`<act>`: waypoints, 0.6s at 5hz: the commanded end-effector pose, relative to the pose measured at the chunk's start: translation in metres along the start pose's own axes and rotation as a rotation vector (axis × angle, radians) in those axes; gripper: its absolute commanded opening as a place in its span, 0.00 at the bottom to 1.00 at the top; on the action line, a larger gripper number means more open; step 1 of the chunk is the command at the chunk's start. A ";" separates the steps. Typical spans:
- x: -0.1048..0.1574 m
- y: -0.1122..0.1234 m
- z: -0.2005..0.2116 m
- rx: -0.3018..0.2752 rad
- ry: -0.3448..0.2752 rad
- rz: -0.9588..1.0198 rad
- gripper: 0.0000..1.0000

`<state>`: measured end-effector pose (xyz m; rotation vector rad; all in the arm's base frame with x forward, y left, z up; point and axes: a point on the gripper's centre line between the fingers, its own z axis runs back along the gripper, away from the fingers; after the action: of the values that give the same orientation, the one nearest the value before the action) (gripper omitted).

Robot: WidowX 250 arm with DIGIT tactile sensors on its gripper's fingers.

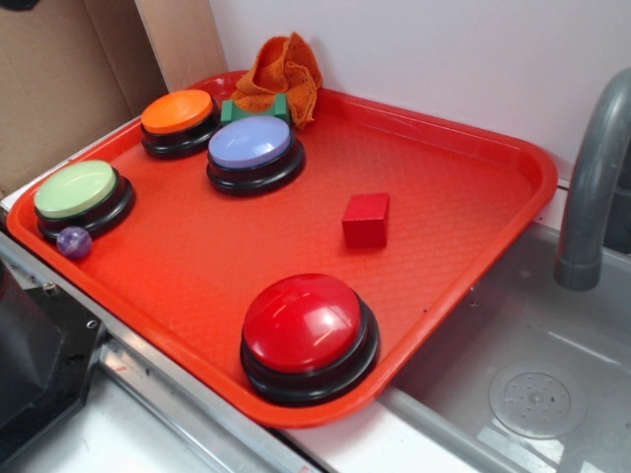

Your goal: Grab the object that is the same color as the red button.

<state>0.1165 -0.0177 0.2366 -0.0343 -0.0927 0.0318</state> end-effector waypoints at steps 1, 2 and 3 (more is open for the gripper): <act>0.000 0.000 0.000 0.000 0.000 0.000 1.00; 0.009 -0.020 -0.004 -0.013 -0.043 0.053 1.00; 0.026 -0.038 -0.012 -0.073 -0.105 0.123 1.00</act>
<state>0.1429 -0.0538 0.2221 -0.1013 -0.1751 0.1588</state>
